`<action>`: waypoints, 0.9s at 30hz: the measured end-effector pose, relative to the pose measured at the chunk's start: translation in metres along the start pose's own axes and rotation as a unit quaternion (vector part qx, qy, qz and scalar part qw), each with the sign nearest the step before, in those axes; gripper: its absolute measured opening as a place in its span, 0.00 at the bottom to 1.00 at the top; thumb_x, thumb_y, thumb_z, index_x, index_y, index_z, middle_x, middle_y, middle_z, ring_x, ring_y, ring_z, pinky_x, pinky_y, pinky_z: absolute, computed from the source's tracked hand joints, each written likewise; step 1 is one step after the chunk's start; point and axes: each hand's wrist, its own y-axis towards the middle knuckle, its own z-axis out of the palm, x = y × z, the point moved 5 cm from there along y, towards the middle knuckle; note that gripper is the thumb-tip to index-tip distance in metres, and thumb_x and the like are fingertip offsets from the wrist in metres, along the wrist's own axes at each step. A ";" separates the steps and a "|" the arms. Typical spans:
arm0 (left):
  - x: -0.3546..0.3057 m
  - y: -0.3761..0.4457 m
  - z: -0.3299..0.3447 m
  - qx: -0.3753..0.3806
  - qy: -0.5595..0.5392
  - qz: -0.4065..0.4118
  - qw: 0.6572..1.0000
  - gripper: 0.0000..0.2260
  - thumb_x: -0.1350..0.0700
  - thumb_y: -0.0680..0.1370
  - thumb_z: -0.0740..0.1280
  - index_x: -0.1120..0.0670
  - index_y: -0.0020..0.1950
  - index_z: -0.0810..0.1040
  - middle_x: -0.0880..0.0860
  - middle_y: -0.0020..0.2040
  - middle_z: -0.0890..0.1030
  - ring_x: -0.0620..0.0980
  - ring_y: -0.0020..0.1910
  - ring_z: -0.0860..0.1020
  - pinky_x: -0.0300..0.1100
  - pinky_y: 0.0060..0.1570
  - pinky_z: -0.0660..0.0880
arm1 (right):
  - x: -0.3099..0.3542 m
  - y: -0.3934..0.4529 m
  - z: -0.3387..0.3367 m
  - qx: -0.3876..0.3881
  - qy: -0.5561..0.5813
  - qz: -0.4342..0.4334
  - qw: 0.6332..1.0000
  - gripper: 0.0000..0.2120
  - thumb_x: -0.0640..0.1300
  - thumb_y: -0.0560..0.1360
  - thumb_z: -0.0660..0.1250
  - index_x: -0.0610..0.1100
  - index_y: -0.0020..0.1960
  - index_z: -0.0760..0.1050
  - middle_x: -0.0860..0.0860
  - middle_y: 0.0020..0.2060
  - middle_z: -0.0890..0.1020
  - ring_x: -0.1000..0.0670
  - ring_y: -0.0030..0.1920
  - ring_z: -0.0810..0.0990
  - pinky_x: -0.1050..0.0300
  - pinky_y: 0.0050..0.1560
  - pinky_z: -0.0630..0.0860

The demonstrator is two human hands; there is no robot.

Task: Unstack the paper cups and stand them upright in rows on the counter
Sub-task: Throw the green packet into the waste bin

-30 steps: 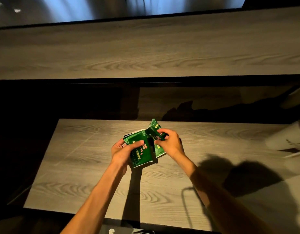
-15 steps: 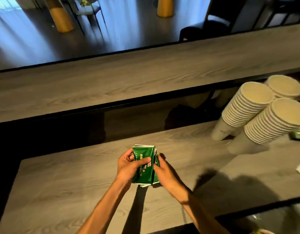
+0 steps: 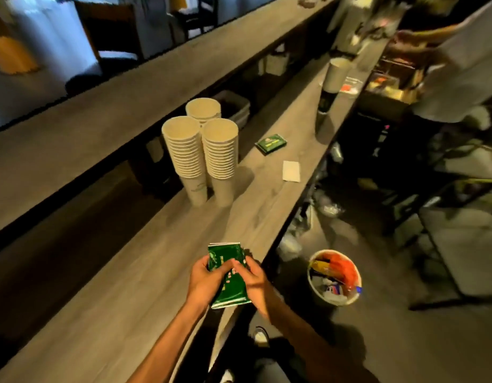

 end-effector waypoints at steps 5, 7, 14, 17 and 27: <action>0.012 -0.003 0.092 0.070 0.059 0.004 0.996 0.08 0.64 0.78 0.69 0.57 0.39 0.80 0.46 0.25 0.80 0.39 0.23 0.76 0.31 0.25 0.72 | 0.001 -0.011 -0.089 -0.082 0.039 -0.024 0.996 0.10 0.30 0.75 0.66 0.43 0.49 0.77 0.52 0.34 0.84 0.52 0.38 0.82 0.62 0.38 0.78; 0.019 0.001 0.131 0.103 0.095 0.002 0.990 0.09 0.66 0.78 0.67 0.57 0.40 0.79 0.47 0.26 0.81 0.40 0.25 0.77 0.31 0.27 0.72 | 0.001 -0.013 -0.128 -0.118 0.042 -0.018 0.992 0.12 0.29 0.78 0.63 0.44 0.48 0.77 0.53 0.34 0.84 0.54 0.37 0.82 0.62 0.38 0.78; 0.024 0.043 0.241 0.156 0.169 0.027 0.973 0.09 0.69 0.75 0.68 0.59 0.52 0.80 0.58 0.49 0.82 0.51 0.43 0.80 0.32 0.41 0.77 | 0.022 0.016 -0.244 -0.185 0.040 -0.019 0.982 0.14 0.32 0.75 0.69 0.41 0.59 0.77 0.46 0.47 0.84 0.48 0.45 0.84 0.53 0.47 0.82; 0.027 0.057 0.278 0.162 0.176 0.046 0.970 0.16 0.74 0.72 0.70 0.63 0.59 0.77 0.57 0.47 0.81 0.46 0.40 0.79 0.27 0.37 0.75 | 0.023 0.032 -0.280 -0.206 0.065 -0.009 0.976 0.14 0.35 0.71 0.72 0.39 0.56 0.78 0.41 0.49 0.83 0.41 0.50 0.81 0.40 0.57 0.77; 0.115 0.113 0.374 0.193 0.226 -0.049 0.953 0.19 0.77 0.69 0.71 0.57 0.49 0.72 0.53 0.40 0.79 0.39 0.32 0.79 0.34 0.35 0.76 | -0.034 0.078 -0.392 -0.252 -0.053 0.037 0.965 0.07 0.38 0.74 0.71 0.46 0.51 0.82 0.50 0.43 0.85 0.49 0.46 0.83 0.53 0.53 0.79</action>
